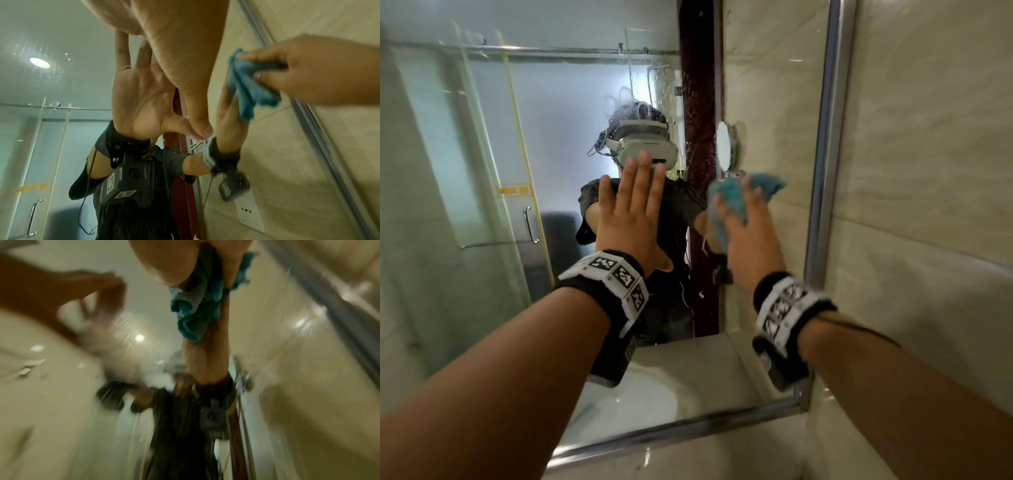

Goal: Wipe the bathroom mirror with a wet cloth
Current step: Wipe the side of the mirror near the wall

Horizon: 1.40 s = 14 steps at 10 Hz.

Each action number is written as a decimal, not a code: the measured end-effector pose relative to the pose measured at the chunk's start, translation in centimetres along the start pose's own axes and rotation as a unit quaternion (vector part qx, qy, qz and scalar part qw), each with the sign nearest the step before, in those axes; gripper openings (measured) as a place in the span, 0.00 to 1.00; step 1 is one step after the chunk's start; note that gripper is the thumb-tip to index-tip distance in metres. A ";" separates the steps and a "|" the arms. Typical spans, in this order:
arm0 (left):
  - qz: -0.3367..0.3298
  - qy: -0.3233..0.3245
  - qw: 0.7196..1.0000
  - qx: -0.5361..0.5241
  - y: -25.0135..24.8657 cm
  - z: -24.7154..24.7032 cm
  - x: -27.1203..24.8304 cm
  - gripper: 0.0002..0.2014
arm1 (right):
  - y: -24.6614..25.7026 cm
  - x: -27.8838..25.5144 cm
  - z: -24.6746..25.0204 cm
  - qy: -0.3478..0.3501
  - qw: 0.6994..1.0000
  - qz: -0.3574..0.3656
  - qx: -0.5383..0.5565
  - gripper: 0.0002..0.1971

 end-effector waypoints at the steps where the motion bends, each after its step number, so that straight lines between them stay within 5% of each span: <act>1: 0.003 -0.001 1.000 0.000 0.1 0.0 0.1 0.76 | 0.2 -2.6 -2.2 0.058 0.987 0.111 -0.104 0.32; 3: 0.001 -0.008 1.000 -0.002 0.0 -0.1 0.0 0.76 | -4.2 3.3 3.9 -0.103 0.984 -0.085 -0.118 0.25; 5: 0.001 -0.009 1.000 -0.006 -0.2 0.0 0.2 0.77 | -0.7 -4.6 -3.9 0.101 0.980 0.135 -0.107 0.34; 6: 0.002 -0.006 1.000 -0.004 -0.1 -0.3 0.3 0.76 | -4.2 -1.3 -1.5 0.063 0.988 0.020 -0.141 0.32; 7: 0.001 -0.007 1.000 -0.002 0.0 -0.4 0.1 0.76 | -7.1 0.3 2.9 -0.116 0.984 -0.137 -0.018 0.24; 8: -0.003 -0.018 1.000 -0.009 0.0 -0.2 0.0 0.76 | -5.9 -2.0 1.0 -0.108 0.984 -0.141 0.007 0.25; 9: -0.005 -0.019 1.000 -0.011 -0.1 0.0 0.0 0.76 | -4.3 -4.3 -1.9 -0.008 0.996 -0.087 -0.015 0.26; 10: -0.003 -0.020 1.000 -0.008 0.0 -0.1 0.1 0.75 | -2.8 -1.7 -0.4 0.018 0.998 -0.042 -0.037 0.25; 11: -0.004 -0.018 1.000 -0.007 -0.1 -0.2 0.0 0.75 | 1.2 3.9 1.6 0.001 0.994 0.015 -0.110 0.26; 12: -0.002 -0.018 1.000 -0.001 0.0 -0.3 0.0 0.75 | 2.8 7.2 2.5 -0.035 0.998 -0.049 -0.030 0.28; 14: -0.018 -0.005 1.000 -0.001 -0.1 0.6 -0.7 0.70 | 2.2 -2.8 -5.5 0.096 0.981 0.118 -0.119 0.47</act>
Point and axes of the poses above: each hand's wrist, its own x-axis towards the middle knuckle, its own z-axis out of the back of the hand, y = z × x, the point moved 8 cm from there along x, towards the middle knuckle, and after that the axes turned 9 degrees about -z, right-handed, at the moved point
